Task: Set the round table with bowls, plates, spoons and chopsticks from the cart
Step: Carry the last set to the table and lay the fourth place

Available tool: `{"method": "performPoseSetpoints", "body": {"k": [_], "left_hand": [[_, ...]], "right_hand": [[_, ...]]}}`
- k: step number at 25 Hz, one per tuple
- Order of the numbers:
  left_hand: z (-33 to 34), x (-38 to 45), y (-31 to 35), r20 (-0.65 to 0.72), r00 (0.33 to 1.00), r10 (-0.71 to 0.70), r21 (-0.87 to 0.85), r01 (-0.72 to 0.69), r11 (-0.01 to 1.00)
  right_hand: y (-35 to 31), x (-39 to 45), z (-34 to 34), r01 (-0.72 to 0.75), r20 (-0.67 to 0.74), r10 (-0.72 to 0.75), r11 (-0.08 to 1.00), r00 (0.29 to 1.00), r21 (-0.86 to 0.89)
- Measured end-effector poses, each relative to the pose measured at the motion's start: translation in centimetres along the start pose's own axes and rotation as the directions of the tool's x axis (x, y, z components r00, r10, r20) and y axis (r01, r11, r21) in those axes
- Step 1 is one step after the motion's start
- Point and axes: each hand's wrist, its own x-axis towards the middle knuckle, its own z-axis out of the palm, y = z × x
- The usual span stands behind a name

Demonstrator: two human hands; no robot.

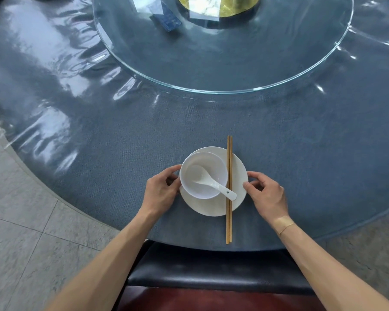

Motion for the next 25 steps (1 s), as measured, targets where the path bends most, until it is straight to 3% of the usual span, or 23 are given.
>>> {"method": "performPoseSetpoints", "body": {"k": [13, 21, 23, 25], "left_hand": [[0.1, -0.3, -0.7, 0.004, 1.000, -0.014, -0.052, 0.014, 0.999], [-0.1, -0.7, -0.2, 0.022, 0.998, -0.060, -0.098, 0.062, 0.993], [-0.3, -0.9, 0.1, 0.039, 0.998, -0.048, -0.066, 0.051, 0.997], [-0.9, -1.2, 0.5, 0.034, 0.999, 0.006, 0.071, -0.008, 0.997]], "right_hand": [[-0.1, -0.5, 0.3, 0.001, -0.010, -0.001, 1.000, 1.000, -0.026], [-0.2, -1.2, 0.4, 0.078, -0.010, -0.079, 0.991, 0.997, -0.109], [-0.5, -1.3, 0.3, 0.112, 0.012, -0.111, 0.980, 0.994, -0.166], [-1.1, -1.6, -0.3, 0.141, 0.037, -0.136, 0.958, 0.990, -0.249]]}}
